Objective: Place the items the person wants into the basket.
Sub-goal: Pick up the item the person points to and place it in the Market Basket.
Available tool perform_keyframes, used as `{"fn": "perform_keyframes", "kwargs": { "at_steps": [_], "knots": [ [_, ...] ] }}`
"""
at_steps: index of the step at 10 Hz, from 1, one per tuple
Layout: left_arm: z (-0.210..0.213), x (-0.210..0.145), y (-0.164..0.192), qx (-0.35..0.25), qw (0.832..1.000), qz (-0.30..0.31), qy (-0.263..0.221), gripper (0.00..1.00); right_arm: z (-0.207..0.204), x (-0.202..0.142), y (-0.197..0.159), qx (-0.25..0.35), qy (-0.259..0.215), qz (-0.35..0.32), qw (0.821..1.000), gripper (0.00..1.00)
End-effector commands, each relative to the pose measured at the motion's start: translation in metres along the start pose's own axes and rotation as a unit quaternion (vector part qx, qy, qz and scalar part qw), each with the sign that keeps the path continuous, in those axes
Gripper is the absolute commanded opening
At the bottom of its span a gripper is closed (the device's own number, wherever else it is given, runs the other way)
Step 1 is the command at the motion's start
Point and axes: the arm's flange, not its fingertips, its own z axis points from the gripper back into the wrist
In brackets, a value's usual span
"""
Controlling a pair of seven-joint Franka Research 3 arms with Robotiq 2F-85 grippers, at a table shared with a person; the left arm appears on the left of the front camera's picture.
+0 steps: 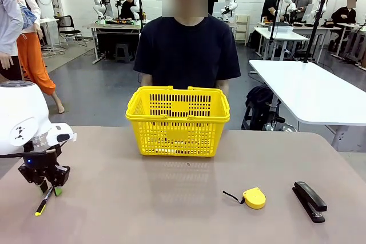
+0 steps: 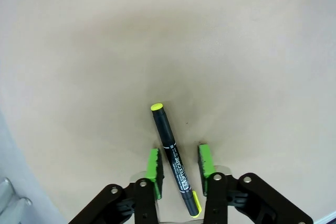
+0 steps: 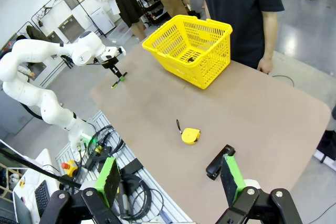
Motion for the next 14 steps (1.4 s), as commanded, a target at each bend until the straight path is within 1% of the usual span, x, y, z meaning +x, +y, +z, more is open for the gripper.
{"fn": "perform_keyframes", "kwargs": {
  "at_steps": [1, 6, 7, 8, 9, 11, 13, 14],
  "knots": [
    [-0.005, -0.012, -0.001, 0.003, 1.000, 0.000, -0.004, 0.00, 0.001, 0.002, 0.000, 0.010, -0.010, 0.009, 1.000, 1.00],
    [-0.003, -0.012, -0.001, 0.003, 1.000, -0.006, -0.004, 0.00, 0.001, 0.002, 0.000, 0.010, -0.010, 0.009, 1.000, 1.00],
    [0.002, -0.012, 0.000, 0.001, 1.000, -0.011, -0.005, 0.00, 0.001, 0.002, 0.000, 0.010, -0.010, 0.009, 1.000, 1.00],
    [0.018, -0.013, 0.000, 0.005, 1.000, -0.011, -0.012, 0.00, 0.001, 0.002, 0.000, 0.010, -0.010, 0.009, 1.000, 1.00],
    [0.055, -0.017, 0.001, 0.015, 0.999, -0.034, 0.006, 0.00, 0.001, 0.002, 0.000, 0.010, -0.010, 0.009, 1.000, 1.00],
    [0.135, -0.026, 0.004, 0.021, 0.997, -0.076, -0.011, 0.00, 0.001, 0.002, 0.000, 0.010, -0.010, 0.009, 1.000, 1.00],
    [0.211, -0.045, -0.006, -0.011, 0.986, -0.152, -0.066, 0.00, 0.001, 0.002, 0.000, 0.010, -0.010, 0.009, 1.000, 1.00],
    [0.239, -0.050, -0.009, -0.011, 0.981, -0.176, -0.078, 0.00, 0.001, 0.002, 0.000, 0.010, -0.010, 0.009, 1.000, 1.00]
  ]
}}
